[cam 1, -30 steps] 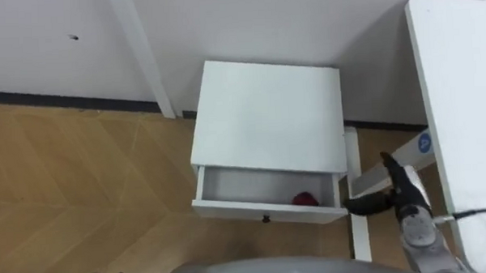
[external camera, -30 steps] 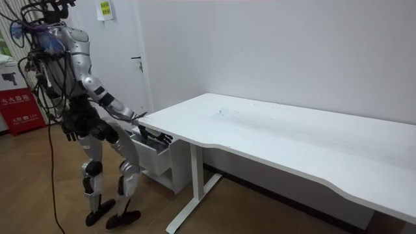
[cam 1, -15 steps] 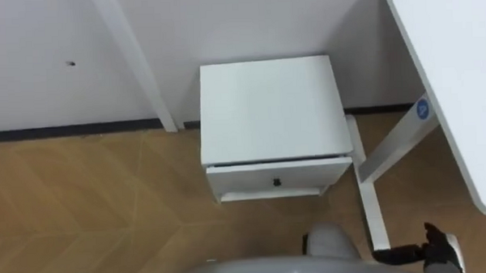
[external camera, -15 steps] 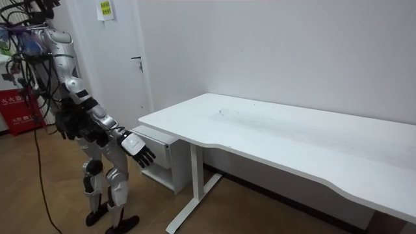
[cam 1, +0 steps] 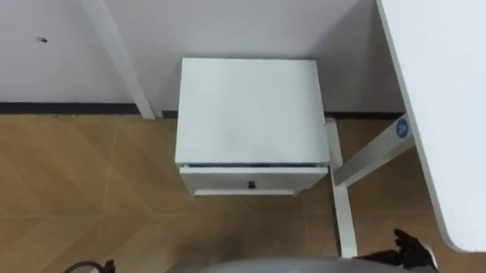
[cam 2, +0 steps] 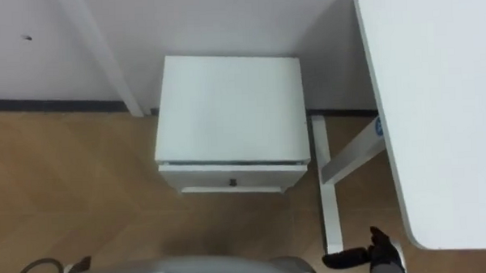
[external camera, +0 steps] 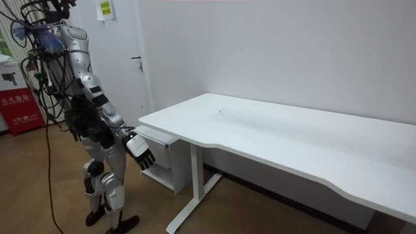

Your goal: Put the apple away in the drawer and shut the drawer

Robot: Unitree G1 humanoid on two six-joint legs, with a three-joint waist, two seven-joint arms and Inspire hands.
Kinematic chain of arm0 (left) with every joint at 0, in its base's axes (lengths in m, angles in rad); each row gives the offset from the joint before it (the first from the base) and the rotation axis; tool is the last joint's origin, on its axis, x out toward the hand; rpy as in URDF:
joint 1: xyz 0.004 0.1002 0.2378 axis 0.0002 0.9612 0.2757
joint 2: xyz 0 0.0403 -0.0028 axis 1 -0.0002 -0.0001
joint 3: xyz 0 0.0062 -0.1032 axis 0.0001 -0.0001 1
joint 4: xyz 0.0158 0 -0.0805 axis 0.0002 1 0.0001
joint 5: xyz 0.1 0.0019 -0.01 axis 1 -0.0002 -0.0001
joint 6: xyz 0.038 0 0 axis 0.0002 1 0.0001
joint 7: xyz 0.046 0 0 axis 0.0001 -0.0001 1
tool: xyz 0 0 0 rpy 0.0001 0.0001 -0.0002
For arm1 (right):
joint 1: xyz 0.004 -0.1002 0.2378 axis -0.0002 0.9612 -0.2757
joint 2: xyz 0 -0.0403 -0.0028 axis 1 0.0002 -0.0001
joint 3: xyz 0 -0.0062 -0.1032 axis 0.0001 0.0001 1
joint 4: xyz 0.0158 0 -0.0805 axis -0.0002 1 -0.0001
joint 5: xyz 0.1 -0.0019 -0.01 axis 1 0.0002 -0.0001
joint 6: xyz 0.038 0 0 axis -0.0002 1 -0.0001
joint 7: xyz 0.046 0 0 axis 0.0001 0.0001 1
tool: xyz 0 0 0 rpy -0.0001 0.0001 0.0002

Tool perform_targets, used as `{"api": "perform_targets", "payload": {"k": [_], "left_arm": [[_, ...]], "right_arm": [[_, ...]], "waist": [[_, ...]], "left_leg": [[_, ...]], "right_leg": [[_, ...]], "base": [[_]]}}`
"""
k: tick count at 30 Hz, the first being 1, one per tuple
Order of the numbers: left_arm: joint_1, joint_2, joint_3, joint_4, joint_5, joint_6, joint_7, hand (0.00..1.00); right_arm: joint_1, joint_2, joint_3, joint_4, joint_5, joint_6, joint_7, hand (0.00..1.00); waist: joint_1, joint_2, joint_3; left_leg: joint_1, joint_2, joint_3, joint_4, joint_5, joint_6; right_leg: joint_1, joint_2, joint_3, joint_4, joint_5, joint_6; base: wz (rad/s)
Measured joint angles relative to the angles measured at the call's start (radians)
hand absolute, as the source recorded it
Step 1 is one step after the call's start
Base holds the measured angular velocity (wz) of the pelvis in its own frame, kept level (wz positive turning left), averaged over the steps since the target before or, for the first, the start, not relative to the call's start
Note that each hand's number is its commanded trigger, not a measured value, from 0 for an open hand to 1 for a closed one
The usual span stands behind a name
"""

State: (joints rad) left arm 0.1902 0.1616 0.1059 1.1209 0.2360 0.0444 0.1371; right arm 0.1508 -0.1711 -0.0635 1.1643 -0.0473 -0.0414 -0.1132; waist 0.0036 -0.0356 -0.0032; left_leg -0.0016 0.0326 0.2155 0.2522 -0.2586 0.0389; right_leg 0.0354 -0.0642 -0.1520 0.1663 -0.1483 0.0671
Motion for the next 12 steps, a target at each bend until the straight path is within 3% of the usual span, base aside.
{"api": "perform_targets", "payload": {"k": [7,12], "left_arm": [[0.017,0.001,0.018,0.004,0.011,0.001,-0.001,0.00],[0.032,0.000,0.030,0.004,0.013,0.022,-0.015,0.00]], "right_arm": [[0.007,0.007,-0.001,0.014,0.002,0.010,0.044,0.00],[-0.002,0.007,-0.002,0.016,0.005,0.013,0.070,0.00]], "waist": [[0.001,-0.004,0.0067],[0.004,-0.004,0.0076]], "left_leg": [[0.024,-0.006,-0.005,-0.016,0.000,-0.001],[0.024,-0.008,-0.006,-0.020,0.000,-0.001]], "right_leg": [[0.019,-0.002,-0.003,-0.016,-0.002,-0.003],[0.025,-0.002,-0.003,-0.017,-0.002,-0.003]], "base": [[0.00],[0.00]]}}
